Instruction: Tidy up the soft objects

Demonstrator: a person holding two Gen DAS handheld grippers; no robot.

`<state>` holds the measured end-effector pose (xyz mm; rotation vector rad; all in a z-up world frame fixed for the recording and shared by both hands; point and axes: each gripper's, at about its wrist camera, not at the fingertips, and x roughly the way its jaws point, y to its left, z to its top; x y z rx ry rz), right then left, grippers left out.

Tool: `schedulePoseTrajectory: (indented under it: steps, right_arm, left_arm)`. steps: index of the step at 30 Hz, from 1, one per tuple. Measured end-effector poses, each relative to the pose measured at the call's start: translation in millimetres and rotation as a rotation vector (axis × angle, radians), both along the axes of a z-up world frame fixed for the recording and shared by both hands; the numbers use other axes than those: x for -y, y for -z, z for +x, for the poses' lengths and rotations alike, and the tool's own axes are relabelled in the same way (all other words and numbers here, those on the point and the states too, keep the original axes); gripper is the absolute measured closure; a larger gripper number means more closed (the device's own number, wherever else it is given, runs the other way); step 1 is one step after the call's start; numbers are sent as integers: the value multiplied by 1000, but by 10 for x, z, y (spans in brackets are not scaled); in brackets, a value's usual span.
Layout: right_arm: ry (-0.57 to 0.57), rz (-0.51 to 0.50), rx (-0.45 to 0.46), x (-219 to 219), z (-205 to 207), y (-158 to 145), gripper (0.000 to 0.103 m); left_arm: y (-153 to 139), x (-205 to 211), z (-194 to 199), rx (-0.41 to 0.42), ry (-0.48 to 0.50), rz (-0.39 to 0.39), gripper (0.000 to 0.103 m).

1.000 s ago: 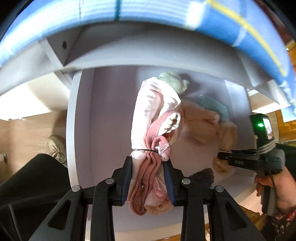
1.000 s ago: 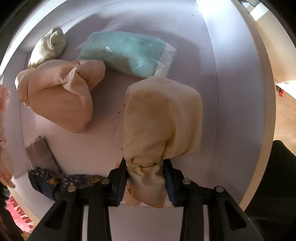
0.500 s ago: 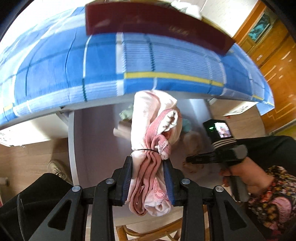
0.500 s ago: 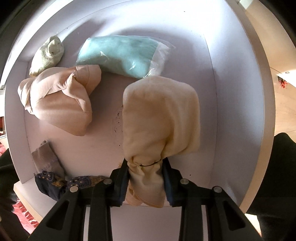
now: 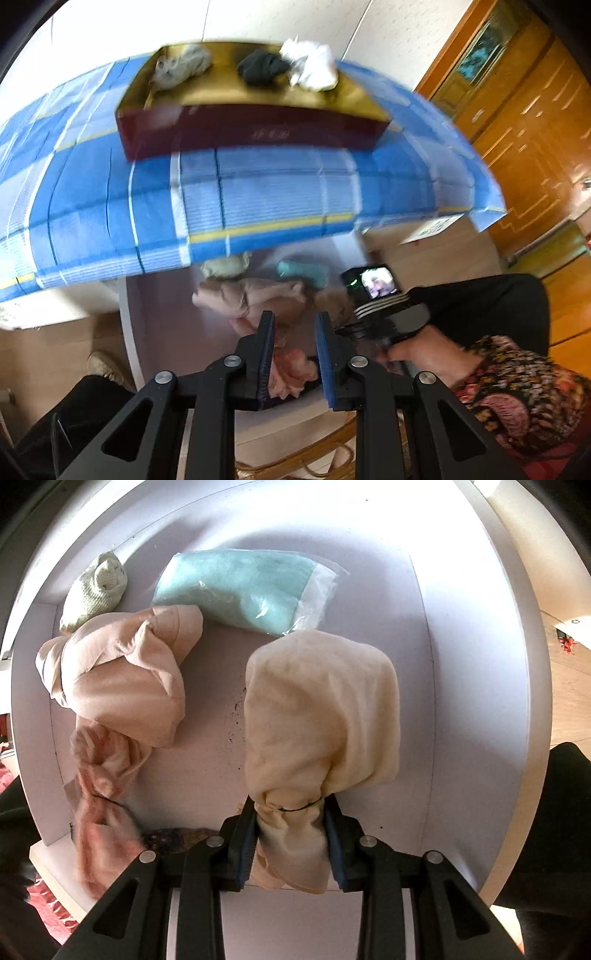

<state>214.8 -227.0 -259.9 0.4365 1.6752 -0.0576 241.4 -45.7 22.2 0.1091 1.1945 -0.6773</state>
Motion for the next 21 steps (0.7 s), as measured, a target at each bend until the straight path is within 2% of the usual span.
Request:
schedulePoseTrajectory:
  steps: [1,3,5,10,13,17,19,20,21]
  right_arm:
    - [4,2,1,13,0,-3,71]
    - [7,6,0,35,0,2,70]
    - [7,8,0,54,5,-4,70]
    - [13,11,-1,107,13,-25,70]
    - [20,18,-1,141,15,-36,70]
    - [28,28,-3,176,10,-13,70]
    - [34,34,-4,203,11,-16,70]
    - [35,35,-5,207,7,-13,70]
    - [37,36,-5,217,8,-18,70]
  left_arm:
    - [142,8,18,-29,-11,19,78]
    - [420,22,19,-86,-35,54,58]
    - [742,55,25,-146,-59,97,50]
    - [1618,330,62,-311,-84,198,46]
    - [1995,492,43,-394,-76,251,44]
    - [2319,601,91,-426,-87,324,38]
    - [2430,635,93,-432,-79,352,38]
    - [2456,639,88,-438,-76,352,40]
    - [2482,633,76,-443,-78,347,47]
